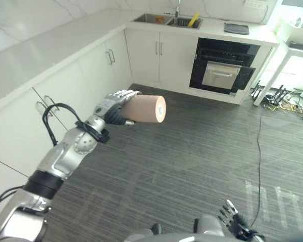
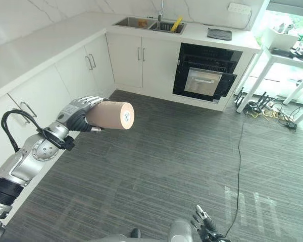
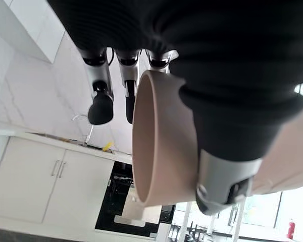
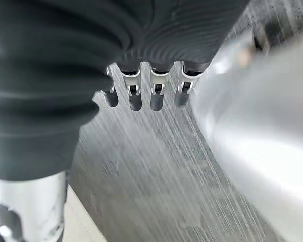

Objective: Place the dishes in the dishwasher.

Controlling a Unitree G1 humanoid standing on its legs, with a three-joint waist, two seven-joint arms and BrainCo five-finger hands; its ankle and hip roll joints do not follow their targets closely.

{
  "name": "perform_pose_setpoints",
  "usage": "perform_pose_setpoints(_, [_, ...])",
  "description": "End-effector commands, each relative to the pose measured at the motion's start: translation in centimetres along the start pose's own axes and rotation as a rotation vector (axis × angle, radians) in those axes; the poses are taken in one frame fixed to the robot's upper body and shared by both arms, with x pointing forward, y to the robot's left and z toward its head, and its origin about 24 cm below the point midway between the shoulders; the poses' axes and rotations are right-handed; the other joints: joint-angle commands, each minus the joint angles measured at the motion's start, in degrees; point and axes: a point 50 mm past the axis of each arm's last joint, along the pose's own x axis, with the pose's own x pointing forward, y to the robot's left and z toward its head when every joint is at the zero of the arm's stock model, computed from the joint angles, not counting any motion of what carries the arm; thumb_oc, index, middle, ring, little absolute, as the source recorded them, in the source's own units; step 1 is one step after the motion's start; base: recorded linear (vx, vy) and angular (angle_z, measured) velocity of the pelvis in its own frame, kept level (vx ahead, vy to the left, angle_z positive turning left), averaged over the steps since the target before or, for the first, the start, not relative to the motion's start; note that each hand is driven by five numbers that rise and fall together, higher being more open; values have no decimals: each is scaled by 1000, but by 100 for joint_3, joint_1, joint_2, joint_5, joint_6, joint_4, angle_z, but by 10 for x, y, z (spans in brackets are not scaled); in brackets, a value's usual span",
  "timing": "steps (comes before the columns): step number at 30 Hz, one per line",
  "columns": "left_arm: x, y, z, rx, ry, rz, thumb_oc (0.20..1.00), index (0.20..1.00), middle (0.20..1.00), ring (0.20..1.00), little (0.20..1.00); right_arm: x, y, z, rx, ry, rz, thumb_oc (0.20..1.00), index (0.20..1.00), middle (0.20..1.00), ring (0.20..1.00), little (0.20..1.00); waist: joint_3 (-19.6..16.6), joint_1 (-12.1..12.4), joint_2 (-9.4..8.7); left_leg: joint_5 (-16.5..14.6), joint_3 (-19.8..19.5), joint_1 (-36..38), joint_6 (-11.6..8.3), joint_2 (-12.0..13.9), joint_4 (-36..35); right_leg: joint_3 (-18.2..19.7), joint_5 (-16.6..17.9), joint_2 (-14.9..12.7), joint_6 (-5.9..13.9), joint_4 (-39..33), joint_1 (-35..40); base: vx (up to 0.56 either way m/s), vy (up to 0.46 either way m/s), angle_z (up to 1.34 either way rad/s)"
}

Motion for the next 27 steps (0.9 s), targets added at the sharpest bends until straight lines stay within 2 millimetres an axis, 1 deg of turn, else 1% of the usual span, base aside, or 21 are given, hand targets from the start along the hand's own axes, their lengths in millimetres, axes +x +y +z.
perform_pose_setpoints(1, [8, 27, 5, 27, -25, 119, 200, 200, 200, 200, 200, 1, 1, 13, -53, -28, 39, 1000, 1000, 1000, 1000, 1000, -285, -124, 57, -560, -207, 496, -258, 328, -117, -114, 1467, -246, 105, -643, 269, 508, -395, 4])
perform_pose_setpoints(2, [7, 24, 7, 15, -26, 123, 200, 200, 200, 200, 200, 1, 0, 12, -40, -26, 31, 1000, 1000, 1000, 1000, 1000, -336, -101, 2, -672, -184, 540, -250, 357, -78, -118, 1451, -233, 125, -730, 372, 193, -147, -15])
perform_pose_setpoints(3, [7, 24, 7, 15, -26, 123, 200, 200, 200, 200, 200, 1, 0, 12, -40, -26, 31, 1000, 1000, 1000, 1000, 1000, -336, -101, 2, -672, -184, 540, -250, 357, -78, -118, 1451, -233, 125, -730, 372, 496, -396, -18])
perform_pose_setpoints(4, [5, 16, 6, -27, 4, 147, 200, 200, 200, 200, 200, 0, -3, 8, -11, -24, 2, 1000, 1000, 1000, 1000, 1000, -470, -172, -49, -812, -108, 598, -272, 498, 117, -15, 1106, -84, 3, -513, 627, 410, -329, -17])
perform_pose_setpoints(5, [4, 15, 5, -32, 12, 154, 200, 200, 200, 200, 200, -1, -5, 7, -7, -26, -4, 1000, 1000, 1000, 1000, 1000, -484, -216, -41, -822, -95, 615, -293, 559, 171, 37, 967, -14, -48, -409, 639, 552, -431, 17])
perform_pose_setpoints(7, [-1, 11, 2, -31, 37, 171, 200, 200, 200, 200, 200, -4, -9, 8, -8, -35, -8, 1000, 1000, 1000, 1000, 1000, -527, -298, -25, -815, 58, 651, -412, 815, 375, 37, 536, 190, -249, -181, 725, 371, -273, 22])
perform_pose_setpoints(8, [-3, 12, 0, -28, 51, 174, 200, 200, 200, 200, 200, -4, -10, 11, -19, -38, -9, 1000, 1000, 1000, 1000, 1000, -544, -322, -25, -801, 143, 642, -462, 927, 507, 36, 412, 253, -342, -118, 771, 347, -295, 6])
perform_pose_setpoints(10, [-7, 14, -4, -24, 72, 179, 200, 200, 200, 200, 200, -4, -10, 16, -36, -45, -6, 1000, 1000, 1000, 1000, 1000, -566, -326, -30, -577, 206, 503, -575, 1154, 1001, 64, 220, 399, -518, -53, 871, 339, -370, -12])
perform_pose_setpoints(11, [-11, 18, -9, -17, 91, 182, 200, 200, 200, 200, 200, -2, -9, 25, -66, -57, 17, 1000, 1000, 1000, 1000, 1000, -574, -273, -62, -314, 126, 261, -608, 1353, 1749, 123, 104, 523, -708, -88, 1025, 350, -389, -39])
perform_pose_setpoints(12, [-12, 19, -10, -14, 95, 182, 200, 200, 200, 200, 200, -2, -8, 28, -78, -61, 29, 1000, 1000, 1000, 1000, 1000, -559, -258, -52, -295, 85, 206, -611, 1403, 1972, 149, 54, 566, -746, -81, 1075, 421, -436, -54])
perform_pose_setpoints(13, [-17, 22, -13, -12, 103, 183, 200, 200, 200, 200, 200, 0, -4, 34, -96, -75, 50, 1000, 1000, 1000, 1000, 1000, -518, -217, -80, -114, -5, -129, -611, 1451, 2798, 281, -15, 664, -884, -112, 1211, 367, -330, -51])
perform_pose_setpoints(14, [-18, 23, -14, -14, 104, 180, 200, 200, 200, 200, 200, -1, -4, 37, -99, -83, 59, 1000, 1000, 1000, 1000, 1000, -465, -158, -121, -45, -158, -486, -546, 1374, 3322, 364, -7, 719, -973, -176, 1328, 361, -281, -43])
perform_pose_setpoints(15, [-21, 24, -16, -16, 103, 179, 200, 200, 200, 200, 200, -1, -4, 37, -103, -85, 64, 1000, 1000, 1000, 1000, 1000, -432, -103, -112, -165, -312, -707, -436, 1160, 3449, 454, -15, 761, -999, -188, 1373, 267, -120, -31])
perform_pose_setpoints(16, [-22, 25, -16, -16, 101, 176, 200, 200, 200, 200, 200, 0, -3, 38, -106, -82, 68, 1000, 1000, 1000, 1000, 1000, -404, -47, -85, -246, -369, -858, -365, 933, 3374, 524, -40, 815, -992, -213, 1434, 208, -8, -60])
perform_pose_setpoints(17, [-22, 26, -16, -14, 97, 174, 200, 200, 200, 200, 200, 1, -1, 38, -109, -80, 73, 1000, 1000, 1000, 1000, 1000, -392, 7, -89, -182, -377, -1008, -348, 734, 3154, 579, -45, 838, -984, -261, 1481, 303, 80, -57])
perform_pose_setpoints(18, [-23, 25, -13, -18, 83, 170, 200, 200, 200, 200, 200, 3, 3, 38, -100, -82, 74, 1000, 1000, 1000, 1000, 1000, -345, 73, -42, -126, -330, -1153, -430, 604, 2490, 640, -120, 905, -923, -368, 1659, 318, 120, -55])
perform_pose_setpoints(19, [-23, 24, -11, -21, 80, 169, 200, 200, 200, 200, 200, 3, 4, 38, -97, -82, 72, 1000, 1000, 1000, 1000, 1000, -320, 111, -11, -13, -343, -1179, -496, 557, 2056, 673, -145, 929, -889, -429, 1753, 394, 187, -31])
perform_pose_setpoints(21, [-26, 21, -9, -25, 80, 171, 200, 200, 200, 200, 200, 4, 5, 35, -100, -68, 54, 1000, 1000, 1000, 1000, 1000, -286, 329, 116, 576, -794, -1428, -709, 397, 931, 919, -203, 1079, -868, -599, 2034, 370, 166, -50])
perform_pose_setpoints(23, [-32, 23, -8, -30, 68, 169, 200, 200, 200, 200, 200, 1, -6, 31, -97, -54, 18, 1000, 1000, 1000, 1000, 1000, -232, 551, 189, 1173, -974, -1823, -909, 297, 395, 1166, -247, 1144, -866, -755, 2386, 462, 205, -109])
perform_pose_setpoints(24, [-33, 25, -9, -28, 70, 173, 200, 200, 200, 200, 200, 0, -8, 30, -100, -54, 8, 1000, 1000, 1000, 1000, 1000, -242, 576, 195, 1178, -909, -1899, -883, 244, 407, 1218, -255, 1120, -851, -798, 2447, 477, 285, -90])
perform_pose_setpoints(27, [-34, 24, -13, -18, 101, 175, 200, 200, 200, 200, 200, -2, -11, 26, -101, -35, -14, 1000, 1000, 1000, 1000, 1000, -329, 633, 185, 928, -968, -1752, -732, 169, 456, 1169, -442, 992, -765, -664, 2503, 288, 231, -86])
